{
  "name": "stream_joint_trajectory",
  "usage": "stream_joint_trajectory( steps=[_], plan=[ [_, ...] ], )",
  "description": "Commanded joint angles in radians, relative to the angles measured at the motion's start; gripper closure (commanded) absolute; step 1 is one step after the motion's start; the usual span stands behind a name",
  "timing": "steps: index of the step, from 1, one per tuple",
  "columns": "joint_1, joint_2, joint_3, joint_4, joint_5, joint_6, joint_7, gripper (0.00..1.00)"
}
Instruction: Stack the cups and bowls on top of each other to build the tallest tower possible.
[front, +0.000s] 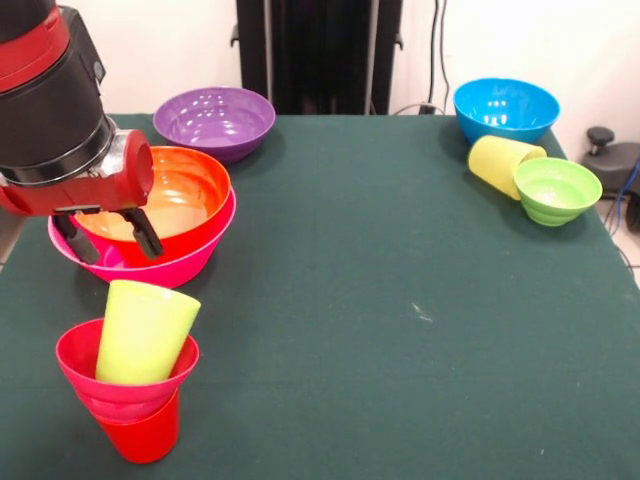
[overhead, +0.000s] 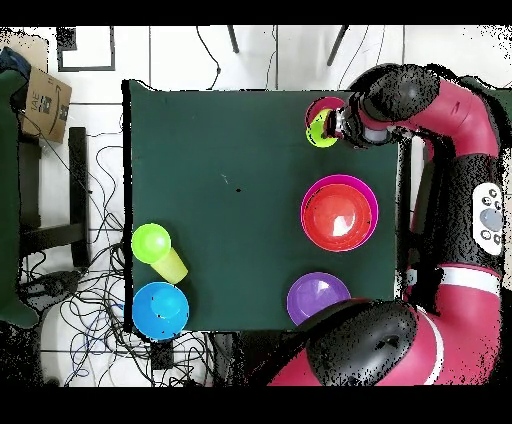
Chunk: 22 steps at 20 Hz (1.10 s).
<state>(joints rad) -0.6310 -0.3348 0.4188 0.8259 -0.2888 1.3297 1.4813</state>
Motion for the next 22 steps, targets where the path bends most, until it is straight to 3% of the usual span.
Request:
stream_joint_trajectory(
  steps=[1,3,11,22],
  plan=[
    [0.016,-0.002,-0.038,0.103,0.015,0.018,0.098,0.0],
    [0.017,-0.002,-0.042,0.103,0.02,0.01,0.097,0.0],
    [0.024,-0.053,-0.063,0.228,0.062,-0.192,0.174,0.0],
    [0.07,-0.094,-0.153,0.309,0.058,-0.41,0.301,0.0]
  ],
)
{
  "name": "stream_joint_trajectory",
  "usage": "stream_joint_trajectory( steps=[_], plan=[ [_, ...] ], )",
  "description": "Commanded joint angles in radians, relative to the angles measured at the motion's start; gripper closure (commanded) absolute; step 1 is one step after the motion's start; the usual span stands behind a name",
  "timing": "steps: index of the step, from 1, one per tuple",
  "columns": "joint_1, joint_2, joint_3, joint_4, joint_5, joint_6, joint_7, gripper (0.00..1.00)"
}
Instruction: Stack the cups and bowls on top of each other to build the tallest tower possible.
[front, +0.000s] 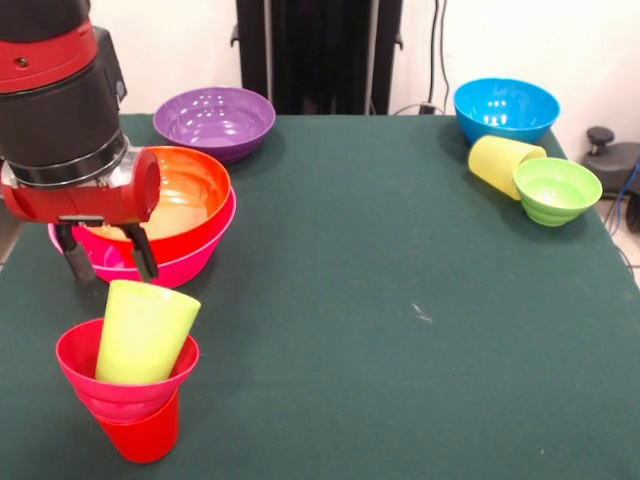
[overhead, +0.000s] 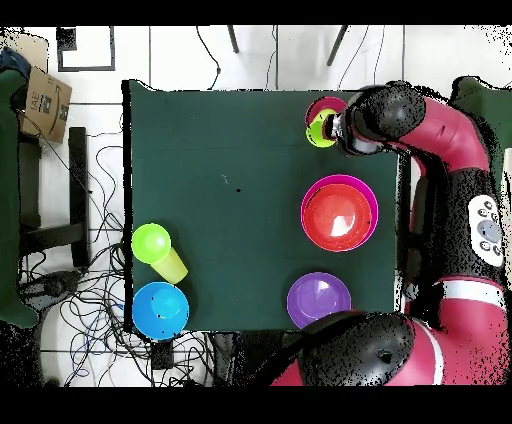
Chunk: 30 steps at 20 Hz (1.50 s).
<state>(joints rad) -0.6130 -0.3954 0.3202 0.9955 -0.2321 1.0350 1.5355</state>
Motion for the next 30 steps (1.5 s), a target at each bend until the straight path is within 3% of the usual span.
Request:
stream_joint_trajectory(
  steps=[1,5,11,22,27,30],
  plan=[
    [0.055,-0.037,-0.062,0.137,0.003,-0.117,0.248,0.0],
    [0.063,-0.031,-0.076,0.092,0.01,-0.084,0.246,0.0],
    [0.059,-0.041,-0.081,0.131,0.028,-0.131,0.283,0.0],
    [0.072,-0.018,-0.098,0.217,0.026,-0.346,0.353,0.0],
    [0.084,0.001,-0.103,0.239,0.05,-0.397,0.358,0.0],
    [0.087,0.008,-0.099,0.247,0.077,-0.369,0.34,0.0]
  ],
)
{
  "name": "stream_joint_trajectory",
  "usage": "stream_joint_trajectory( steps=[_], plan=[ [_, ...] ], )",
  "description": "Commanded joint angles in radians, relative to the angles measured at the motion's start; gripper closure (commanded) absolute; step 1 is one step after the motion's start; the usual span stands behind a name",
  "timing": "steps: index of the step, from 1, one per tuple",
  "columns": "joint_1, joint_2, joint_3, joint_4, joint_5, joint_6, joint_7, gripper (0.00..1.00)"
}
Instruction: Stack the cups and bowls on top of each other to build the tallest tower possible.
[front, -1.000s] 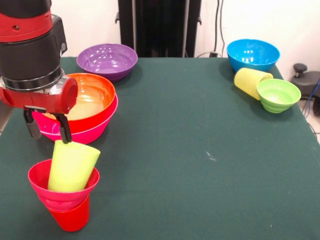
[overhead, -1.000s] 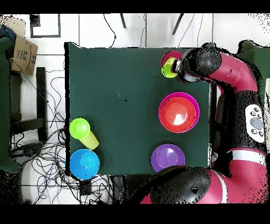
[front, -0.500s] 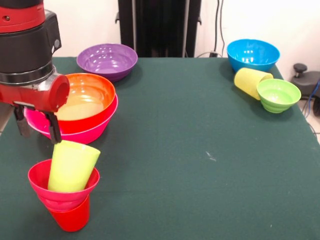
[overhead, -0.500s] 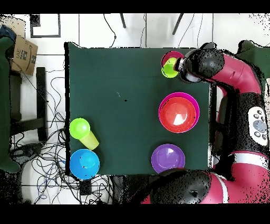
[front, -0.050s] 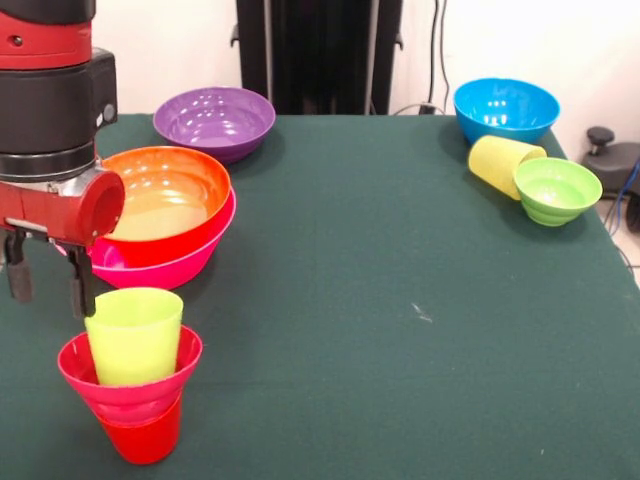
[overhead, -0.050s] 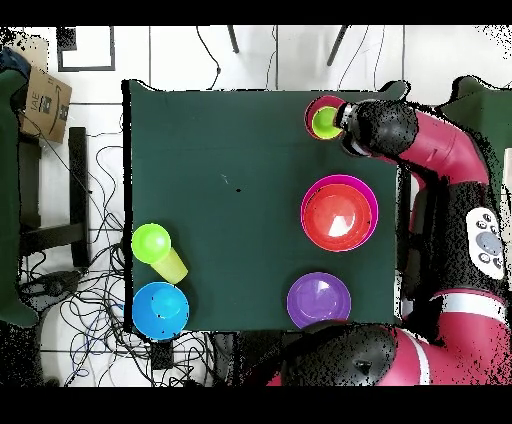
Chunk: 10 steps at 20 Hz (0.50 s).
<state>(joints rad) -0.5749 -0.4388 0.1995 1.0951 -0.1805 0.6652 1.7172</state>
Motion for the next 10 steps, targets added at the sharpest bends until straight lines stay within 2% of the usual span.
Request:
stream_joint_trajectory(
  steps=[1,7,10],
  plan=[
    [0.05,0.051,0.023,0.149,0.036,0.023,0.152,0.0],
    [0.062,0.057,0.013,0.113,0.077,0.166,0.106,0.0],
    [0.053,0.069,0.042,0.108,0.109,0.265,0.056,0.0]
  ],
)
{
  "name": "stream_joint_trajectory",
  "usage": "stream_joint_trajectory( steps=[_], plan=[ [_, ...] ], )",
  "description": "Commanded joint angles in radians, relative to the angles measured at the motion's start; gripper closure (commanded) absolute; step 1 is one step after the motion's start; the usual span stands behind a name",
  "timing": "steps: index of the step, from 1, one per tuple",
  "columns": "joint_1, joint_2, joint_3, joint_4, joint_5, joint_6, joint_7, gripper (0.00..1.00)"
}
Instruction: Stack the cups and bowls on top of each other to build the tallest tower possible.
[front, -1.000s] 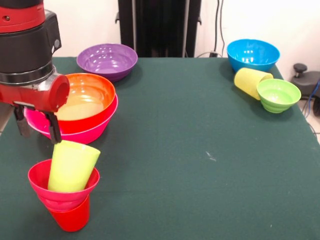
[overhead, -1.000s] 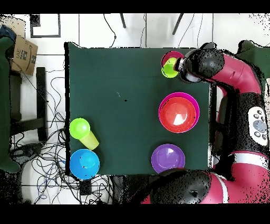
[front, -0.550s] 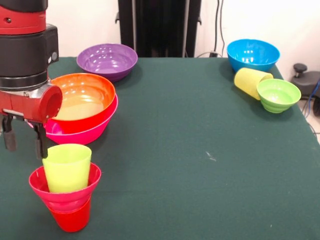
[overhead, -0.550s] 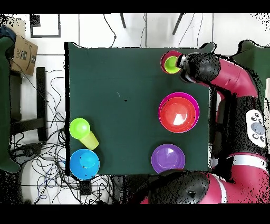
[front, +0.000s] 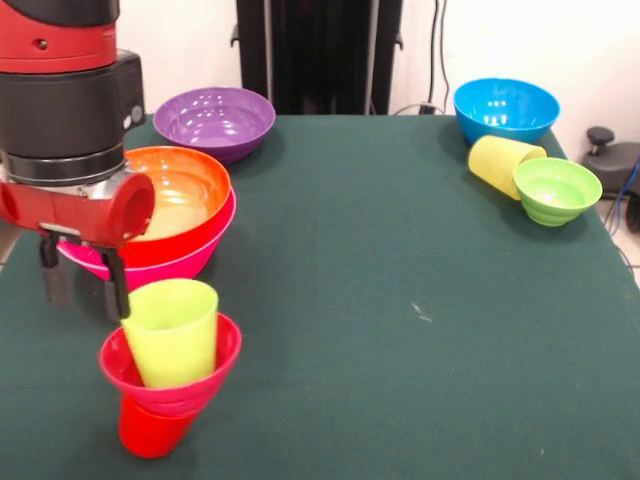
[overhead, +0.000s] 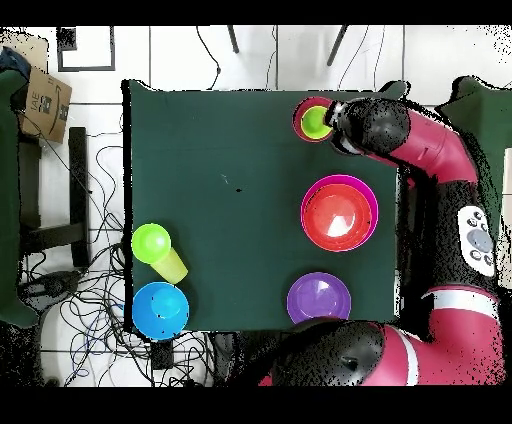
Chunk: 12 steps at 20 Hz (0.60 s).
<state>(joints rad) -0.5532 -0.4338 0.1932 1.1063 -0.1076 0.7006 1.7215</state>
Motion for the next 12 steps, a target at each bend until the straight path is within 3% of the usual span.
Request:
stream_joint_trajectory(
  steps=[1,5,12],
  plan=[
    [0.029,0.066,0.055,0.097,0.046,0.253,0.042,0.0],
    [0.033,0.058,0.07,0.097,0.08,0.346,0.024,0.0],
    [0.043,0.055,0.051,0.028,0.062,0.437,0.0,0.0]
  ],
)
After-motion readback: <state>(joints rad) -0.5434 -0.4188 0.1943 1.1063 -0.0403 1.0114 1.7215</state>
